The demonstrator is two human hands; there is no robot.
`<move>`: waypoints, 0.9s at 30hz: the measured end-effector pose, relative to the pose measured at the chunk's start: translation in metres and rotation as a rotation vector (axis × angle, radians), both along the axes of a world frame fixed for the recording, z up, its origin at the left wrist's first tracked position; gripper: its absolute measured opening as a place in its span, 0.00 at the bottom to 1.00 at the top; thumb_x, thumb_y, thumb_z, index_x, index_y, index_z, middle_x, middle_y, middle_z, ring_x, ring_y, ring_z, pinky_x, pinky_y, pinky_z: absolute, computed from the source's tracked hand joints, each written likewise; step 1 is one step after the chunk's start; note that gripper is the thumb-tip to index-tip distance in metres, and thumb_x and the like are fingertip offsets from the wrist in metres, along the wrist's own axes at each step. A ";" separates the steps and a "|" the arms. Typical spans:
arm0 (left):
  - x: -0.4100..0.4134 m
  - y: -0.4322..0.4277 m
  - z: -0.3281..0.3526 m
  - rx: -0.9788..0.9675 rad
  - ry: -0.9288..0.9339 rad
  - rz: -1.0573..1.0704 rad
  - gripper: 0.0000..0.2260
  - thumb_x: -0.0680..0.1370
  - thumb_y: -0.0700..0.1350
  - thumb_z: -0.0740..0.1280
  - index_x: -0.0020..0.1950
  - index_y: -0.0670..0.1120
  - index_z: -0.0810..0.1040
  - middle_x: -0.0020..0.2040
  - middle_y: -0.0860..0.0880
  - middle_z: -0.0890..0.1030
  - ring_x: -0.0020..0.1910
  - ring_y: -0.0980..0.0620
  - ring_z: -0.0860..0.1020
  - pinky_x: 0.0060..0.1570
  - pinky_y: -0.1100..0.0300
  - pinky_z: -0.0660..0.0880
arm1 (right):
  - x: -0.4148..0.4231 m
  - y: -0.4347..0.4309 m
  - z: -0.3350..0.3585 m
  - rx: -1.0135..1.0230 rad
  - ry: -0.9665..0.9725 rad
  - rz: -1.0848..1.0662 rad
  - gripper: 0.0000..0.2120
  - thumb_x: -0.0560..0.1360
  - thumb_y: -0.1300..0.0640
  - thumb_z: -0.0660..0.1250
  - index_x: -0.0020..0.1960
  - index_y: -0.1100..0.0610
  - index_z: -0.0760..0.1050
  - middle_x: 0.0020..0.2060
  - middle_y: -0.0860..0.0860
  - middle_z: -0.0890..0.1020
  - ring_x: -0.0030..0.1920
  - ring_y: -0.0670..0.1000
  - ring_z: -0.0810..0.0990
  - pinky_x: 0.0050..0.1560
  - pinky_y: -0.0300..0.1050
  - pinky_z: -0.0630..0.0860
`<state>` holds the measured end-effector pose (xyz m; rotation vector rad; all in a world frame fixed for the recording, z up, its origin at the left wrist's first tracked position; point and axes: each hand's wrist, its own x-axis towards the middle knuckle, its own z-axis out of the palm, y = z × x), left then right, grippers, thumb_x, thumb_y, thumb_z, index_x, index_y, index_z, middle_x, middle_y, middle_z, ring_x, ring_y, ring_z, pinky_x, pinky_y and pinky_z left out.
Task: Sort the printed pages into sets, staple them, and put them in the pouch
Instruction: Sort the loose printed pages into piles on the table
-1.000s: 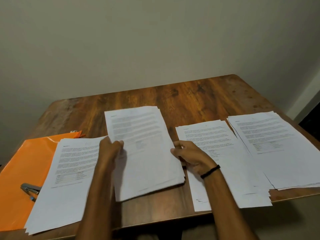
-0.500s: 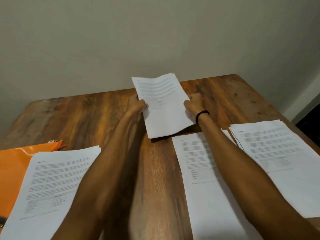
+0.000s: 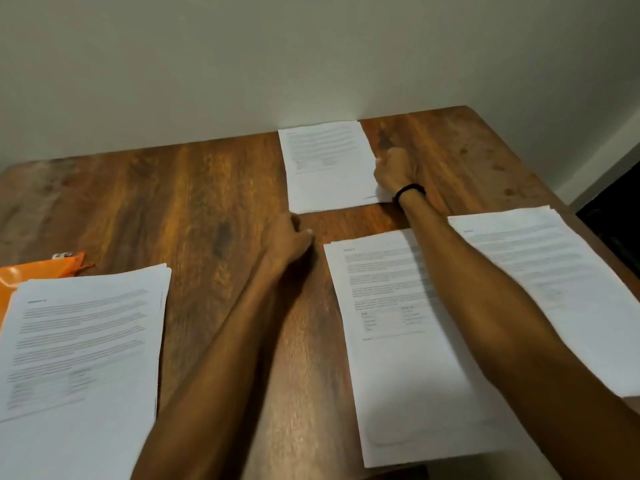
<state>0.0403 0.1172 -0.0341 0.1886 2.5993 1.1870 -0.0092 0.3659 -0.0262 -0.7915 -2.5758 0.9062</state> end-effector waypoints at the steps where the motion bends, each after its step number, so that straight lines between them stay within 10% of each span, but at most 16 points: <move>1: 0.022 -0.001 0.003 -0.036 -0.008 -0.011 0.09 0.81 0.48 0.68 0.58 0.48 0.74 0.54 0.52 0.77 0.45 0.57 0.76 0.47 0.62 0.73 | 0.012 0.001 0.001 -0.010 -0.005 0.015 0.05 0.79 0.61 0.64 0.46 0.61 0.76 0.43 0.57 0.78 0.45 0.55 0.77 0.47 0.46 0.75; 5: 0.108 -0.003 0.001 -0.030 -0.086 -0.132 0.09 0.80 0.52 0.69 0.58 0.54 0.74 0.51 0.58 0.76 0.45 0.60 0.75 0.48 0.65 0.73 | 0.085 0.004 0.002 -0.101 0.065 0.036 0.11 0.78 0.61 0.66 0.37 0.59 0.77 0.37 0.58 0.82 0.41 0.55 0.81 0.42 0.45 0.77; 11: 0.190 0.014 -0.036 -0.132 0.115 0.002 0.38 0.72 0.65 0.70 0.76 0.53 0.59 0.74 0.47 0.66 0.73 0.43 0.62 0.72 0.43 0.63 | 0.225 0.030 -0.018 0.107 0.090 -0.189 0.16 0.75 0.48 0.68 0.57 0.56 0.82 0.55 0.56 0.84 0.57 0.58 0.80 0.56 0.49 0.75; 17: 0.224 0.046 -0.048 -0.270 0.254 0.073 0.41 0.78 0.67 0.59 0.82 0.45 0.50 0.81 0.41 0.50 0.80 0.39 0.47 0.77 0.43 0.44 | 0.291 0.063 -0.056 0.346 -0.139 -0.293 0.28 0.74 0.35 0.65 0.65 0.53 0.78 0.67 0.59 0.75 0.69 0.61 0.70 0.70 0.61 0.63; 27: 0.227 0.092 -0.045 -0.271 0.208 0.014 0.40 0.80 0.67 0.55 0.82 0.47 0.43 0.82 0.44 0.42 0.81 0.42 0.42 0.78 0.47 0.41 | 0.324 0.094 -0.059 0.317 -0.111 -0.337 0.27 0.75 0.36 0.65 0.68 0.51 0.74 0.71 0.58 0.71 0.73 0.60 0.65 0.74 0.65 0.56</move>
